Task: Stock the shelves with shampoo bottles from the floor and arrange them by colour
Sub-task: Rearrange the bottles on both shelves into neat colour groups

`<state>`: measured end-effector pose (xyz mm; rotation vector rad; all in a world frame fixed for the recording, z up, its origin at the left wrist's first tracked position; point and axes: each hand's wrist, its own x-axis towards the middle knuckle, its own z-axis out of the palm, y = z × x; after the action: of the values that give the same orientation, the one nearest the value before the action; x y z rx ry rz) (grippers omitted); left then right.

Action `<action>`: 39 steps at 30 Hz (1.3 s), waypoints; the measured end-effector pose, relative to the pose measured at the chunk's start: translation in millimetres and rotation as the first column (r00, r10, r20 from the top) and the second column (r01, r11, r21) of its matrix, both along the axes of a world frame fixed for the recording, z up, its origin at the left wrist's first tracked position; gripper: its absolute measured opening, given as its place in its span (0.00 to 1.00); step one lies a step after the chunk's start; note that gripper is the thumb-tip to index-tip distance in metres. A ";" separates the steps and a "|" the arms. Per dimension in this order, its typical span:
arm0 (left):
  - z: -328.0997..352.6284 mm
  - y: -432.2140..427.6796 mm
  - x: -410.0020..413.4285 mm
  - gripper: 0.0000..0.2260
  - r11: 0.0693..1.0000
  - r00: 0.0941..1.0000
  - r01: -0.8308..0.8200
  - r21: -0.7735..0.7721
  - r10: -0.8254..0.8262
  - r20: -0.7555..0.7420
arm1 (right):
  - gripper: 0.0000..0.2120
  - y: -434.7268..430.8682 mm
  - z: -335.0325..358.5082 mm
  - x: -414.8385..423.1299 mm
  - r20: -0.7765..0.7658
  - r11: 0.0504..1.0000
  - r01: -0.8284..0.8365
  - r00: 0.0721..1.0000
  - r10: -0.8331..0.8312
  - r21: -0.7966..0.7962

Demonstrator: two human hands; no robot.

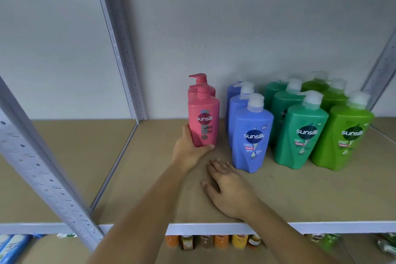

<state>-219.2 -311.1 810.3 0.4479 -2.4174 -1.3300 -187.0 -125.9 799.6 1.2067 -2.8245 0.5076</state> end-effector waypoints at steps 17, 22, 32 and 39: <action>-11.3 -7.1 34.3 0.27 0.931 0.985 0.105 -0.349 -0.049 0.166 | 0.34 3.2 2.0 8.3 -0.001 0.998 0.026 1.000 -0.026 0.063; -19.2 -3.2 71.8 0.23 0.823 0.966 0.210 -0.528 -0.092 0.240 | 0.30 4.2 0.2 11.1 -0.002 0.994 0.053 0.999 -0.053 0.096; -29.6 59.9 179.1 0.23 0.659 0.995 0.091 -0.747 -0.029 0.095 | 0.28 59.3 -19.0 54.5 -0.114 0.990 -0.127 0.985 0.133 0.061; -48.5 115.9 234.6 0.23 0.735 0.999 0.034 -0.678 -0.032 0.015 | 0.30 112.3 -15.0 80.6 -0.038 0.954 -0.299 0.954 0.299 0.000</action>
<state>15.3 -195.2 761.8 0.1937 -2.6903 -0.3601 -106.4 -13.6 784.6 1.6358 -2.6177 0.4960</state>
